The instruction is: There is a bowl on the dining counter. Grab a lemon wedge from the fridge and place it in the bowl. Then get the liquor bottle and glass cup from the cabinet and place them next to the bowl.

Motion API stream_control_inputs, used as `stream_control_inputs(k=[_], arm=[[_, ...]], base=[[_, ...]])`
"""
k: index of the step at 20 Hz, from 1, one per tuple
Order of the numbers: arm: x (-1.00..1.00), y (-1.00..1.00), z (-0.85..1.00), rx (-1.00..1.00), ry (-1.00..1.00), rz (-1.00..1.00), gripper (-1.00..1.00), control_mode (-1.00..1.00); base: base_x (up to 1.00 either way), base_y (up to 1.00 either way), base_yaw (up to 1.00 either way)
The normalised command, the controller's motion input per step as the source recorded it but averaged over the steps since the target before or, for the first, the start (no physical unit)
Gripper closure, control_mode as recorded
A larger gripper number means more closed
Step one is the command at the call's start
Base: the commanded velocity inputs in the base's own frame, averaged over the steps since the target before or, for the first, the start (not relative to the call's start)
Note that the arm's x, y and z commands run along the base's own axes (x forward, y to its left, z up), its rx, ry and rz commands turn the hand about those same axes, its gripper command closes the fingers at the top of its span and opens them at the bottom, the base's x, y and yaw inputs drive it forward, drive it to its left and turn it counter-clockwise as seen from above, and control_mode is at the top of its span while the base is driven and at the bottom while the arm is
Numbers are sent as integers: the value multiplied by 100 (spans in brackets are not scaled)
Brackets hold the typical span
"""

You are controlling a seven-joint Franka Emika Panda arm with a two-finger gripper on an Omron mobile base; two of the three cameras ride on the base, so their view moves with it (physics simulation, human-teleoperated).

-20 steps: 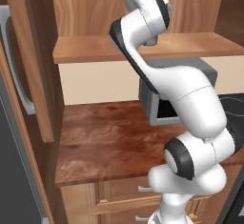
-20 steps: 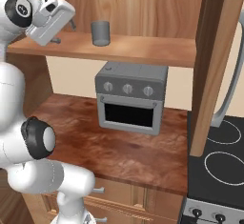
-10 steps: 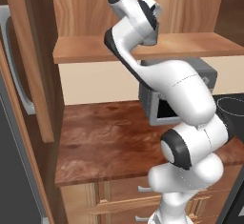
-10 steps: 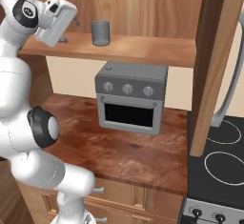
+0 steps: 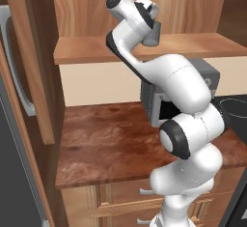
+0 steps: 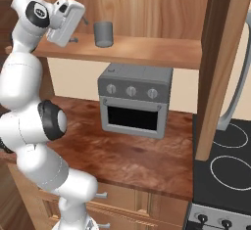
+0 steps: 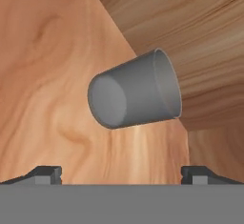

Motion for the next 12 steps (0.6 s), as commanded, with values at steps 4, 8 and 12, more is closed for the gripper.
stream_control_inputs(k=[4, 8, 12], arm=[[45, -17, 0, 0, 0, 0, -100, -100], [42, -7, 0, 0, 0, 0, -100, -100], [41, 0, -4, 0, 0, 0, -100, -100]], base=[[0, 0, 0], [0, 0, 0], [0, 0, 0]])
